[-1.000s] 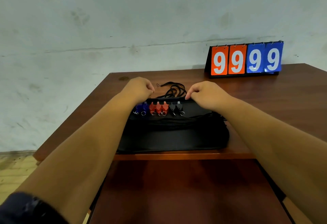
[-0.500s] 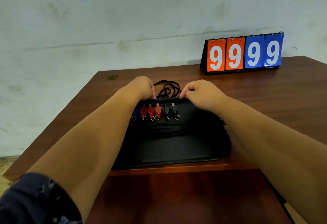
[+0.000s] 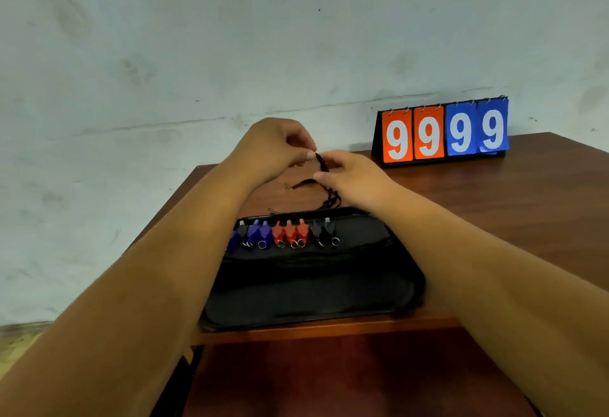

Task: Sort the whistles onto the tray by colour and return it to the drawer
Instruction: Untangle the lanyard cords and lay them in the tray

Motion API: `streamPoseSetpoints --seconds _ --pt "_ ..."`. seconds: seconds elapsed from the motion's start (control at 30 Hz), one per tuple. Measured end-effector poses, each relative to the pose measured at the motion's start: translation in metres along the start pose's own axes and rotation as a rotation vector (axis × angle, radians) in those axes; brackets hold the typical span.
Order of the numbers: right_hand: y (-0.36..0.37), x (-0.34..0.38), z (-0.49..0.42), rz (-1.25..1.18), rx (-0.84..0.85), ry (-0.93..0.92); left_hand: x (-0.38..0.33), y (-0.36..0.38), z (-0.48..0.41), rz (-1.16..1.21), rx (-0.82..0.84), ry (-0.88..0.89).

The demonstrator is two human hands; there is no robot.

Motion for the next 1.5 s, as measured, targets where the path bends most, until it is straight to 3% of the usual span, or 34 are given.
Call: streamPoseSetpoints --seconds 0.23,0.63,0.83,0.97,1.13,1.27,1.33,1.5 --pt "-0.007 0.041 0.012 -0.109 -0.095 -0.015 -0.019 -0.039 0.031 0.093 -0.042 -0.023" --pt "-0.022 0.084 0.039 -0.236 -0.034 -0.03 -0.002 -0.086 0.059 0.528 -0.171 -0.141" --pt "-0.033 0.081 0.049 -0.239 0.039 0.011 0.025 -0.107 0.058 0.617 -0.293 -0.247" --pt "-0.034 0.078 0.054 -0.295 0.077 0.056 0.053 -0.102 0.056 0.672 -0.29 -0.364" --pt "-0.025 0.084 0.051 -0.575 0.025 0.165 0.064 -0.064 0.06 0.779 -0.036 -0.491" --pt "-0.021 0.093 0.045 -0.653 -0.057 0.216 0.053 -0.031 0.073 0.456 0.193 -0.556" --pt "-0.02 0.096 0.043 -0.638 -0.087 0.237 0.043 -0.016 0.081 0.364 0.286 -0.514" --pt "-0.021 0.095 0.039 -0.616 -0.223 0.3 0.018 0.026 0.1 0.422 0.693 -0.303"
Point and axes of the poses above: each hand's wrist, its own z-axis away from the middle knuckle, its own y-axis out of the palm, x = y × z, the point moved 3 cm from there along -z, towards the middle knuckle, and after that the axes turned 13 degrees about -y, right-handed, at the moved point
